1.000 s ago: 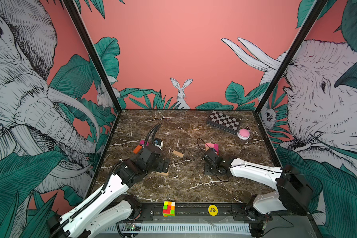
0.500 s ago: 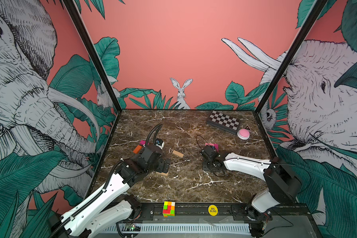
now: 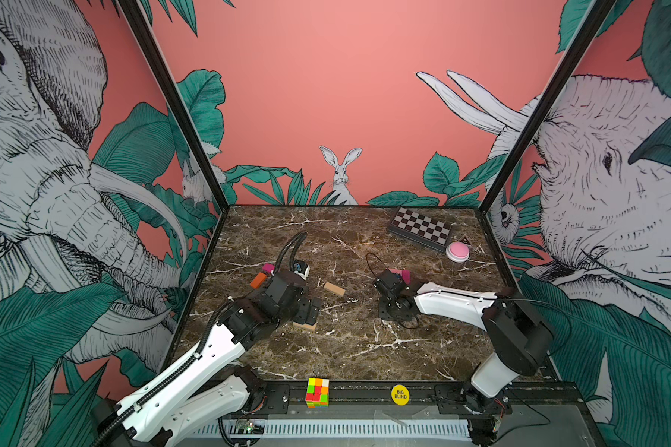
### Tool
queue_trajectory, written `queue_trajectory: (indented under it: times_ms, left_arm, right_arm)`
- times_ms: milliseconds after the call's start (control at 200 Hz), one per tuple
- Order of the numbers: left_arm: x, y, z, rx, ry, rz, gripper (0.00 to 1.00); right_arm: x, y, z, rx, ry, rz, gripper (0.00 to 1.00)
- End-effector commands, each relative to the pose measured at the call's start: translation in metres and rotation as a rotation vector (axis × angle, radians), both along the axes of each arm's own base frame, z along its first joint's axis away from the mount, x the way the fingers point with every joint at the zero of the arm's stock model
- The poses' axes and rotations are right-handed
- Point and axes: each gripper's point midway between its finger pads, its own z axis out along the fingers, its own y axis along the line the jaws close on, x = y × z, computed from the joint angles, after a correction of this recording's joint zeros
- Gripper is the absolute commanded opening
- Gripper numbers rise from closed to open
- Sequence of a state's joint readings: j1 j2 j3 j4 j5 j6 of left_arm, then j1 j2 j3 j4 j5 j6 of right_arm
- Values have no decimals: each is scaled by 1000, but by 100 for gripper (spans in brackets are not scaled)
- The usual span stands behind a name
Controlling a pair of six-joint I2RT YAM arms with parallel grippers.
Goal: Assemble the letter p with building blocks
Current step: Assemble the building block at the center of the board.
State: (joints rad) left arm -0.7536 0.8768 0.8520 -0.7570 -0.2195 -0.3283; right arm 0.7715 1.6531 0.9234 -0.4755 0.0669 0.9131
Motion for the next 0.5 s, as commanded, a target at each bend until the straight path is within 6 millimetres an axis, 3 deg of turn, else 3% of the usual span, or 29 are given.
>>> queue_trajectory:
  times_ms: [0, 495]
  left_arm:
    - [4, -2, 14, -25, -29, 0, 99]
    - [5, -2, 13, -27, -27, 2, 99]
  right_arm:
    - [2, -3, -3, -14, 18, -7, 5]
    - [9, -8, -4, -34, 31, -19, 6]
